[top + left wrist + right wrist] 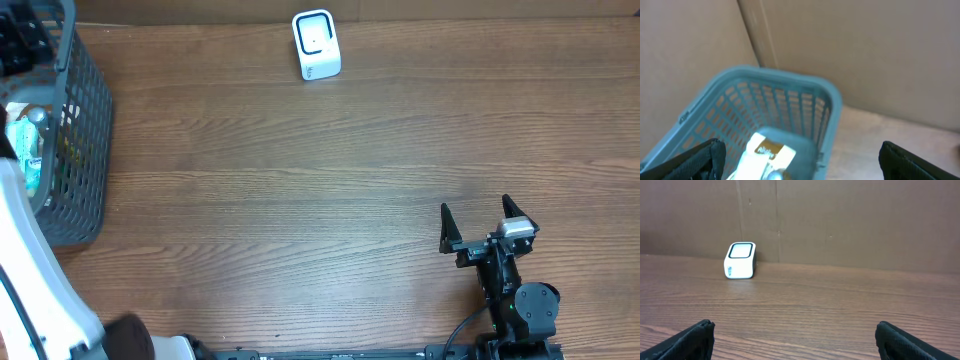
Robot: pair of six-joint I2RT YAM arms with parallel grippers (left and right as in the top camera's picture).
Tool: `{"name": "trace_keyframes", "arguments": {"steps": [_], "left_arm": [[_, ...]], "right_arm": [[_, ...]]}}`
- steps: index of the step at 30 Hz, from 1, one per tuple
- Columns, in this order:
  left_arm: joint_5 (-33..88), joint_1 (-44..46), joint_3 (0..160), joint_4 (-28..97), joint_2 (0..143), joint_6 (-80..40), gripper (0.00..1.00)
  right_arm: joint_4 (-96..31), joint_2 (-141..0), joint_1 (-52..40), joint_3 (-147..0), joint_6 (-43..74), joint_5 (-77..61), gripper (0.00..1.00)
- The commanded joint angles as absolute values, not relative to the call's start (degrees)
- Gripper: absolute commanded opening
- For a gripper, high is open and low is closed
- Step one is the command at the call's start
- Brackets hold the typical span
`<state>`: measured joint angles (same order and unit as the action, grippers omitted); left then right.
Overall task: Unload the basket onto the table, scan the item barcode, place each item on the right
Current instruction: 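Lower the left gripper and grasp the yellow bottle's cap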
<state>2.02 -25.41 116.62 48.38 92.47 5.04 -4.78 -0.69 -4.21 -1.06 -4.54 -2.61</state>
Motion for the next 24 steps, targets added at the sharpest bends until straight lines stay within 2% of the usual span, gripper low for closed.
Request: {"name": "trace_keyframes", "arguments": {"steps": [1,13,19,24], "left_arm": [[5.17,-27.57,119.22,50.92,98.32,8.19,1.0],[13.61,-36.49,119.2,55.33,108.53,12.91,0.98],[13.74,-39.07,119.09,56.69,111.83,15.64,0.88],[18.26,-39.33,119.0,58.41,115.13,18.94,0.85]], "right_arm": [[-4.64,-0.62,-4.14,-0.45,-4.56,-2.68,1.0],[-4.64,-0.62,-4.14,-0.45,-4.56,-2.68,1.0],[-4.64,-0.62,-4.14,-0.45,-4.56,-2.68,1.0],[-4.64,-0.62,-4.14,-0.45,-4.56,-2.68,1.0]]}}
